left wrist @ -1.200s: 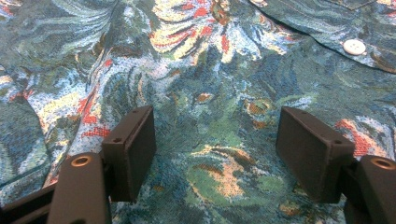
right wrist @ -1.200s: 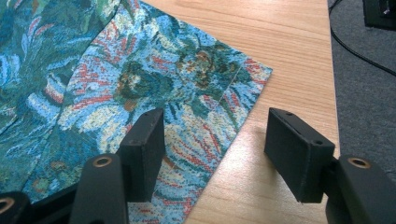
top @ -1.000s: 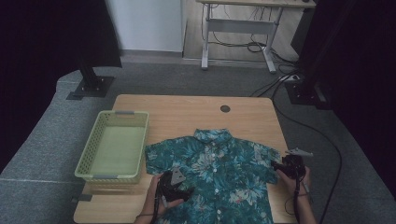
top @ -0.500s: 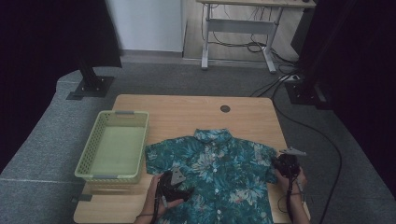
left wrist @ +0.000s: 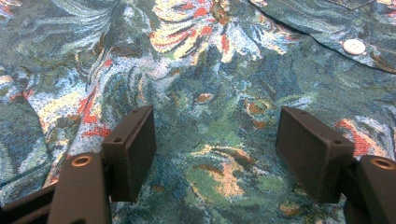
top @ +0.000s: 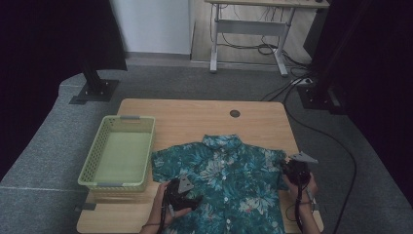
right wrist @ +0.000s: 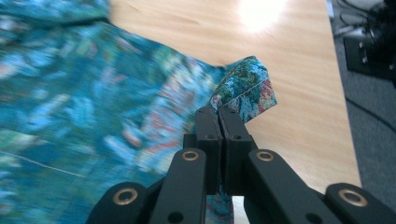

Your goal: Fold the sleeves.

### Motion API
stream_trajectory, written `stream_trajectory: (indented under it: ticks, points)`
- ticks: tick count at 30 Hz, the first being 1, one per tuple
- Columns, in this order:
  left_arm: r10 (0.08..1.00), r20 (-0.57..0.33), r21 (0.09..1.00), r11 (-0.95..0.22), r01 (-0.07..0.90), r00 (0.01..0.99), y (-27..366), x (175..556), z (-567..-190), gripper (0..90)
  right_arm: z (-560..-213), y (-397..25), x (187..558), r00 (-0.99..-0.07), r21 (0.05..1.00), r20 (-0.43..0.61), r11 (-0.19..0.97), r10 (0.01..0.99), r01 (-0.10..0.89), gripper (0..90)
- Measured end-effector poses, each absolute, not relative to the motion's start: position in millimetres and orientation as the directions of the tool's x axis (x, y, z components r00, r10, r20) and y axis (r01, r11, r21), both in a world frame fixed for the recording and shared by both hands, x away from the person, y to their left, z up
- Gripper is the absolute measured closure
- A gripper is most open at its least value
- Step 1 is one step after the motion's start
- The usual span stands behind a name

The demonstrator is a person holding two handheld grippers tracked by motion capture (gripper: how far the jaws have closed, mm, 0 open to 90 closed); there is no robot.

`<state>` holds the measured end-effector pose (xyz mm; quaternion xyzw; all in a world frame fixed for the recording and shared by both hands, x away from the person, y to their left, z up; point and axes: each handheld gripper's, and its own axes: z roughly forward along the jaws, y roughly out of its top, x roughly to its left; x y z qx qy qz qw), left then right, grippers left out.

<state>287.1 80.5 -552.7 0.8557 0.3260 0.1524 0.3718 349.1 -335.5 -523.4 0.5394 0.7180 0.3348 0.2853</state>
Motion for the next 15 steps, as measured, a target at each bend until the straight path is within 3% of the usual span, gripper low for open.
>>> stream_trajectory:
  ticks: [15]
  points:
    - [0.671, 0.018, 0.736, -0.511, 0.445, 0.741, 81, 287, -553, 28.7, -519, -297, 353, -0.325, 0.789, -0.093, 0.269, 0.941, 0.552, 86.4]
